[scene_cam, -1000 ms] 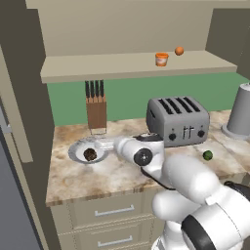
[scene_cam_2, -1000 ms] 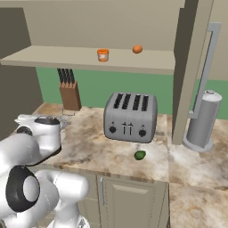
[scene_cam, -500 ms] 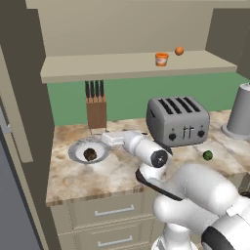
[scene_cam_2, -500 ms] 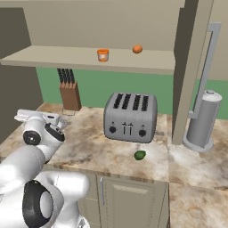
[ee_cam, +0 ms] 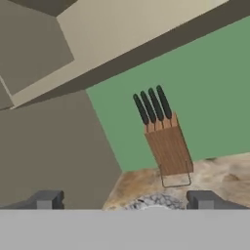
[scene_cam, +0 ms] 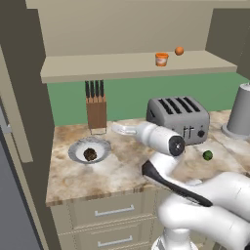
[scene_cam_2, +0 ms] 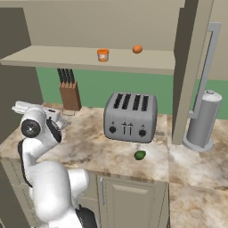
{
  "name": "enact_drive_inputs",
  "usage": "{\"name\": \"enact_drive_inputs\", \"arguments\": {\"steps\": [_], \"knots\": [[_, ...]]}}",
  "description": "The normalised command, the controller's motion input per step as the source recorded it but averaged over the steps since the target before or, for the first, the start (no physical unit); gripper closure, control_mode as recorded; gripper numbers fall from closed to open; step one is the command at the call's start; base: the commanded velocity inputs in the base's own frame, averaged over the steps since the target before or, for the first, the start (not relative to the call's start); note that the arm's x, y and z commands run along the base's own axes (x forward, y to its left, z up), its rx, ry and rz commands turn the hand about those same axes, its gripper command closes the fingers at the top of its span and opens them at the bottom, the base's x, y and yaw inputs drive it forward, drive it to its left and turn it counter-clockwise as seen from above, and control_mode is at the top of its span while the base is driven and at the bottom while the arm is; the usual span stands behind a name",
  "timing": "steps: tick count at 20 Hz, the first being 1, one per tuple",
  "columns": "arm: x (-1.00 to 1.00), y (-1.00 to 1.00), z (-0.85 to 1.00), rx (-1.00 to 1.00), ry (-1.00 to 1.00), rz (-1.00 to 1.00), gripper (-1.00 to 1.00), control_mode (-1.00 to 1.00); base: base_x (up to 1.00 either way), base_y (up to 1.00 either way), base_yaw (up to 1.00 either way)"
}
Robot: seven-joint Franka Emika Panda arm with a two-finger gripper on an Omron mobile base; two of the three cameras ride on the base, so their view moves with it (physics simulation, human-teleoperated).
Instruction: Pick the avocado and bread from the counter and place them on the plate. Then pick the jam from the cabinet and place it next to the plate. Lastly close the cabinet door.
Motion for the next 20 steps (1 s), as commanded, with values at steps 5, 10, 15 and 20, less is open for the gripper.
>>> {"name": "enact_drive_inputs", "arguments": {"steps": [5, 10, 15, 20], "knots": [[-0.43, -0.38, 0.69, -0.04, 0.29, -0.19, -1.0, -1.0, 0.0, 0.0, 0.0], [-0.18, -0.36, 0.12, -0.16, 0.39, -0.23, -1.0, -1.0, 0.0, 0.0, 0.0], [-0.13, -0.69, -0.32, -0.11, 0.15, -0.38, -1.0, -1.0, 0.0, 0.0, 0.0], [0.0, -0.74, -0.43, -0.04, 0.1, -0.23, -1.0, -1.0, 0.0, 0.0, 0.0]]}}
